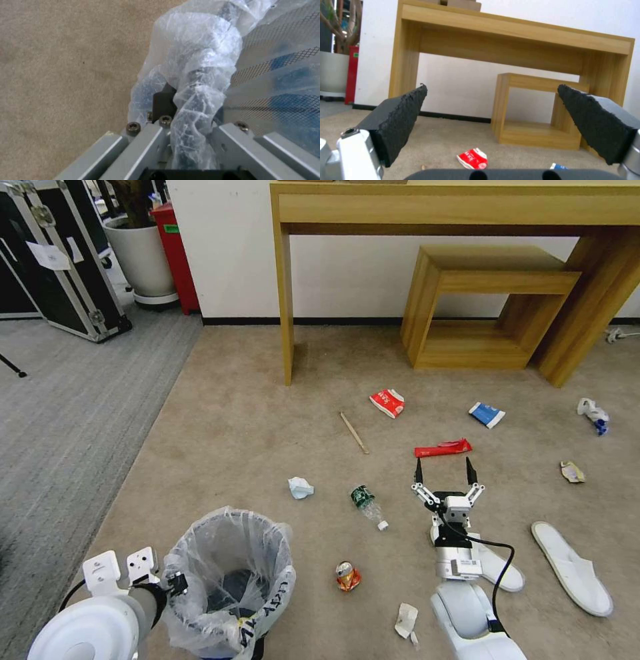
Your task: Pick up the trash bin and place the garbage on the floor into it.
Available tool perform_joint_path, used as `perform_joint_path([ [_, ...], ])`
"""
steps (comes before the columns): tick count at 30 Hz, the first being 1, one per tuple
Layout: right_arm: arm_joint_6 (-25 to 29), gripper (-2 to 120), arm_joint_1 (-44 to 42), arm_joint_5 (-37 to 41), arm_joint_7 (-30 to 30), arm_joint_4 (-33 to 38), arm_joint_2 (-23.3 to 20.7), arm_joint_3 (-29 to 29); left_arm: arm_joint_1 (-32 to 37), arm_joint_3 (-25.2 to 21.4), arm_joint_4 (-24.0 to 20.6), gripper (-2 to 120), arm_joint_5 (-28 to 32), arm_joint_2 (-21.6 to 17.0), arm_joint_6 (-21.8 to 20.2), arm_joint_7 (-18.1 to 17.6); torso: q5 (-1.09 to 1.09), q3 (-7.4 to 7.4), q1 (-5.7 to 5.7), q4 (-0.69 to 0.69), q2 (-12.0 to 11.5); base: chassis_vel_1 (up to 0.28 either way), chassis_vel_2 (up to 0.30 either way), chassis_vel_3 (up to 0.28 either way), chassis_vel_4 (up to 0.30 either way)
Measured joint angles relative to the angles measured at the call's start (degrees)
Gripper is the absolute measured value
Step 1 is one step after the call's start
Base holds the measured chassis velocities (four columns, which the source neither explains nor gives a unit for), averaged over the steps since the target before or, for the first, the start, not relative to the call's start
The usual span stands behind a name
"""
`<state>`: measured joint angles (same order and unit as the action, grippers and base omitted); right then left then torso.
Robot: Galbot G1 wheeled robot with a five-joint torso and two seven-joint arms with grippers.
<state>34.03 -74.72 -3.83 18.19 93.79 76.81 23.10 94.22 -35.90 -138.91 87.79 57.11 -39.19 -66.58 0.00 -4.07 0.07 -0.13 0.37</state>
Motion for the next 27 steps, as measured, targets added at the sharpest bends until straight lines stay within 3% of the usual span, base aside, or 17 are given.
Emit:
perform_joint_path([
  [27, 0.23, 100, -1.93, 0.24, -0.14, 2.35, -0.18, 1.13, 1.89, -0.09, -1.21, 0, -1.32, 0.47, 0.04, 0.35, 0.0, 0.0, 0.0, 0.0, 0.0, 0.026, -0.027, -0.024, 0.026],
])
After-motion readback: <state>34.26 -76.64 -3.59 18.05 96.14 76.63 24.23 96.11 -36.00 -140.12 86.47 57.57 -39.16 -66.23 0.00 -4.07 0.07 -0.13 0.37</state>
